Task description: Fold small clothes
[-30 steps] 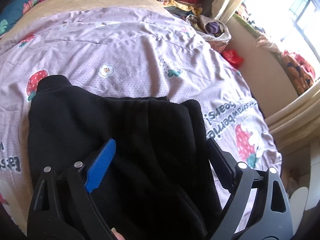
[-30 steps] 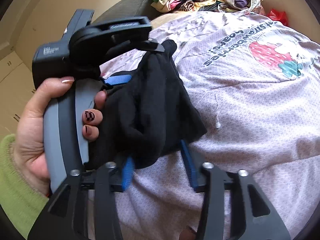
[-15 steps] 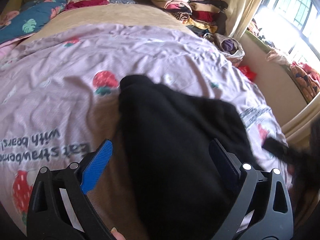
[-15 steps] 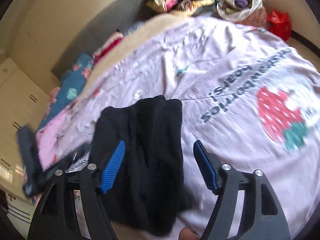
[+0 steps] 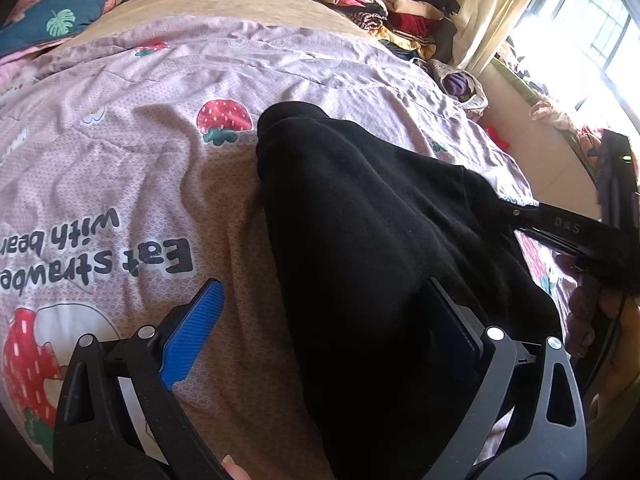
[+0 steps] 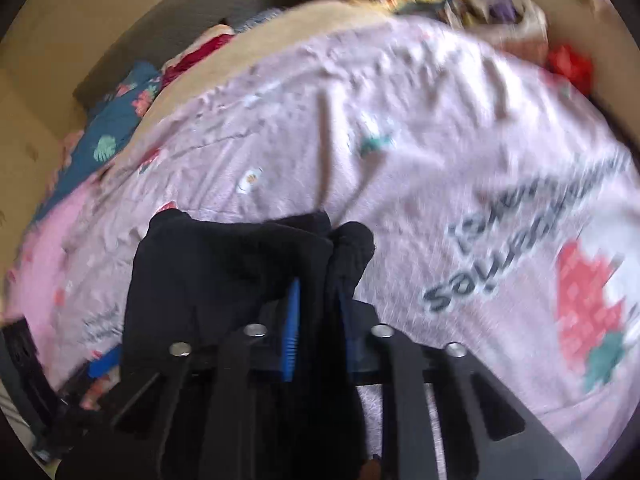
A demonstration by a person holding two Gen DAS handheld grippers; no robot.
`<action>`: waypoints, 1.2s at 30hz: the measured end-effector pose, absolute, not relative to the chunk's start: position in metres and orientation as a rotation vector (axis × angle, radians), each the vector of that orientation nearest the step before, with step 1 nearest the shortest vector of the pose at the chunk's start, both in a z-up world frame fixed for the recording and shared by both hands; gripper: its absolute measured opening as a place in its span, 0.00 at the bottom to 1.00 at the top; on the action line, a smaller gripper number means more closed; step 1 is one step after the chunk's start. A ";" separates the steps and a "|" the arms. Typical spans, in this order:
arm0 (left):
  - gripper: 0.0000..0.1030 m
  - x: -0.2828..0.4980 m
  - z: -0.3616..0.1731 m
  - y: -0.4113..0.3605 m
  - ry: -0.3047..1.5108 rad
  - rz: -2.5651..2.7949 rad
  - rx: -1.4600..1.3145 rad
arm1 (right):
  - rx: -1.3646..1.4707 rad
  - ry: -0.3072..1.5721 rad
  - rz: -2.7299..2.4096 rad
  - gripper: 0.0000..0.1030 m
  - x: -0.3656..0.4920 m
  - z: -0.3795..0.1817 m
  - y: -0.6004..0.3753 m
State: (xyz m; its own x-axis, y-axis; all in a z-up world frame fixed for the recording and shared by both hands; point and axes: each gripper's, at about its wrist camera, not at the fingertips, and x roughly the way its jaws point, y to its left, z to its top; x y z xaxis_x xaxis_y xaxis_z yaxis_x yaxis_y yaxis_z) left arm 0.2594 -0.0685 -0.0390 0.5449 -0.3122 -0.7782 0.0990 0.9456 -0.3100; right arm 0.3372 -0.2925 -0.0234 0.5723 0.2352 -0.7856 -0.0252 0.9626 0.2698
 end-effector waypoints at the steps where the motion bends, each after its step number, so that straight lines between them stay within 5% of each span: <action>1: 0.89 0.259 -0.038 -0.066 0.963 -0.244 -0.245 | 0.207 0.928 0.167 0.12 0.334 -0.017 -0.287; 10: 0.89 0.252 -0.013 -0.046 0.900 -0.206 -0.261 | 0.127 0.687 0.466 0.11 0.318 0.057 -0.235; 28: 0.89 0.255 -0.040 -0.080 0.986 -0.231 -0.183 | 0.170 0.876 0.216 0.12 0.342 -0.047 -0.291; 34: 0.89 0.251 -0.039 -0.079 0.983 -0.229 -0.176 | 0.215 0.849 0.218 0.38 0.319 -0.030 -0.297; 36: 0.89 0.249 -0.038 -0.079 0.982 -0.230 -0.176 | 0.246 0.840 0.231 0.55 0.307 -0.023 -0.302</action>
